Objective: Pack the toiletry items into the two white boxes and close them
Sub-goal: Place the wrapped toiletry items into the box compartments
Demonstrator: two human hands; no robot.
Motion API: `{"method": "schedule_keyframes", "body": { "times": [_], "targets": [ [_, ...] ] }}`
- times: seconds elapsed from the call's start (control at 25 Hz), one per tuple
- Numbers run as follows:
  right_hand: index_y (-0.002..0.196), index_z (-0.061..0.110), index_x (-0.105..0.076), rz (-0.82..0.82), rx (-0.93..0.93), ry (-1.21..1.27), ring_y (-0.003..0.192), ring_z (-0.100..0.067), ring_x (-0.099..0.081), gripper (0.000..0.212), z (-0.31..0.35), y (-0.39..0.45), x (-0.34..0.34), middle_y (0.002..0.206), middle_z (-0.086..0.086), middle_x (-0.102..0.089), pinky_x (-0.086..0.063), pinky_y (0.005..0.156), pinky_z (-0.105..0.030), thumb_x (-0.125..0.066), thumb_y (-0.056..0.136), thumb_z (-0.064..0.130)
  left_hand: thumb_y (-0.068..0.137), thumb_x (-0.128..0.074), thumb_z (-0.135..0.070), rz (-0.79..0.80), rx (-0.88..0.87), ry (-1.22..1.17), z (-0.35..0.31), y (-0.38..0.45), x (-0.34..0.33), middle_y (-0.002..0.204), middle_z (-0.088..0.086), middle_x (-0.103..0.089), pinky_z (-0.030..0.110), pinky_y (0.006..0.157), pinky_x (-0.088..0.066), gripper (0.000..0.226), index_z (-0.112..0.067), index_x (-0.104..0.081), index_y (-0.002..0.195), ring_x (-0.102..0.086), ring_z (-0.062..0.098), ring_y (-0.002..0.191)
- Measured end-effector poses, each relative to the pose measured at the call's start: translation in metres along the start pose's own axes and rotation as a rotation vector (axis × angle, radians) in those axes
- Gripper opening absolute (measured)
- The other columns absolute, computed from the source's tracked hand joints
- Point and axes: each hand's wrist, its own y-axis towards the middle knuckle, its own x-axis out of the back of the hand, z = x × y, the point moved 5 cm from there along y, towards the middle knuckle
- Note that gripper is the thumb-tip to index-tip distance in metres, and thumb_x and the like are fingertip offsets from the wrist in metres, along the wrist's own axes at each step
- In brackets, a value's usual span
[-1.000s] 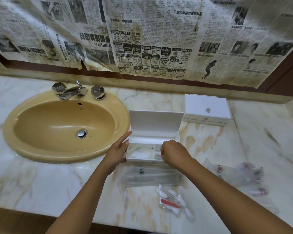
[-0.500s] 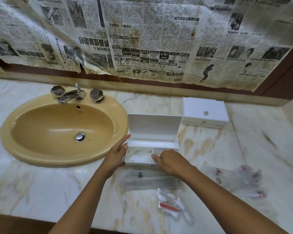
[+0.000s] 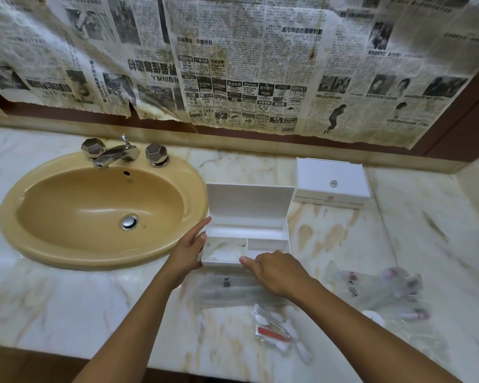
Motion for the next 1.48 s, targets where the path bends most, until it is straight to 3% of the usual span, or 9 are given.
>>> {"method": "schedule_keyframes", "body": {
  "times": [0.2,0.32,0.4,0.48,0.52,0.56,0.68,1.16,1.48],
  "targets": [
    [0.116,0.021,-0.064,-0.245,0.099,0.111,0.106,-0.017,-0.056,0.038,-0.002,-0.025,0.019,0.112,0.002,-0.065,-0.042,0.088,-0.029,-0.047,0.094,0.047,0.109,-0.040,-0.027,0.009,0.023,-0.033,-0.001,-0.002,-0.001,0.126,0.030,-0.044,0.039,0.090,-0.045,0.041,-0.047,-0.049,0.143,-0.023,0.040,0.145],
    [0.116,0.024,-0.063,-0.438,0.077,0.185,0.092,-0.008,-0.054,0.029,-0.023,-0.062,0.027,0.101,0.009,-0.062,-0.041,0.081,-0.020,-0.059,0.090,0.036,0.109,-0.040,-0.025,0.007,0.025,-0.039,0.001,-0.001,-0.002,0.115,0.024,-0.049,0.040,0.090,-0.044,0.041,-0.047,-0.049,0.143,-0.023,0.040,0.146],
    [0.113,0.027,-0.063,-0.404,-0.009,0.153,0.080,-0.004,-0.049,0.028,-0.042,-0.087,0.017,0.092,0.012,-0.057,-0.039,0.072,-0.018,-0.062,0.087,0.039,0.109,-0.039,-0.026,-0.003,0.020,-0.036,0.003,-0.001,-0.001,0.131,0.026,-0.047,0.041,0.090,-0.045,0.040,-0.047,-0.050,0.142,-0.025,0.038,0.145],
    [0.116,0.029,-0.058,-0.236,-0.102,0.087,0.086,-0.006,-0.054,0.035,-0.057,-0.105,-0.008,0.099,0.011,-0.059,-0.041,0.073,-0.020,-0.060,0.086,0.046,0.109,-0.040,-0.027,-0.020,0.019,-0.049,0.004,-0.001,-0.001,0.100,0.016,-0.051,0.044,0.095,-0.046,0.040,-0.048,-0.051,0.141,-0.029,0.030,0.142],
    [0.119,0.031,-0.055,-0.141,-0.134,0.067,0.093,-0.008,-0.055,0.039,-0.062,-0.111,-0.022,0.106,0.011,-0.059,-0.042,0.077,-0.021,-0.060,0.085,0.050,0.109,-0.040,-0.027,-0.029,0.020,-0.056,0.005,-0.001,0.000,0.086,0.007,-0.044,0.045,0.097,-0.045,0.040,-0.049,-0.051,0.140,-0.052,0.028,0.108],
    [0.121,0.031,-0.052,-0.062,-0.154,0.066,0.099,-0.009,-0.055,0.043,-0.064,-0.116,-0.036,0.112,0.011,-0.058,-0.042,0.079,-0.021,-0.059,0.084,0.052,0.109,-0.041,-0.027,-0.030,0.020,-0.058,0.006,0.000,0.000,0.082,0.003,-0.038,0.045,0.096,-0.045,0.039,-0.052,-0.052,0.138,-0.034,0.011,0.094],
    [0.124,0.031,-0.047,0.018,-0.152,0.084,0.104,-0.010,-0.054,0.042,-0.065,-0.119,-0.062,0.120,0.010,-0.055,-0.042,0.083,-0.024,-0.056,0.086,0.047,0.108,-0.042,-0.030,-0.007,0.019,-0.033,0.008,0.002,0.001,0.088,0.010,-0.030,0.043,0.091,-0.049,0.039,-0.061,-0.054,0.128,-0.034,0.022,0.087],
    [0.112,0.028,-0.057,-0.159,-0.088,0.035,0.096,-0.013,-0.057,0.026,-0.060,-0.103,-0.048,0.107,0.006,-0.065,-0.046,0.077,-0.027,-0.043,0.092,0.022,0.108,-0.042,-0.027,-0.007,0.016,-0.024,0.002,-0.002,-0.002,0.081,0.003,-0.021,0.030,0.075,-0.042,0.040,-0.063,-0.054,0.119,-0.025,0.018,0.075],
    [0.091,0.021,-0.065,-0.362,0.009,0.035,0.076,-0.015,-0.060,0.011,-0.018,-0.056,0.045,0.089,0.005,-0.067,-0.047,0.064,-0.027,-0.055,0.090,0.024,0.109,-0.041,-0.027,-0.026,0.032,-0.047,0.002,-0.004,-0.001,0.078,0.000,-0.031,0.035,0.086,-0.043,0.038,-0.054,-0.052,0.134,-0.031,0.017,0.074]
  ]
}}
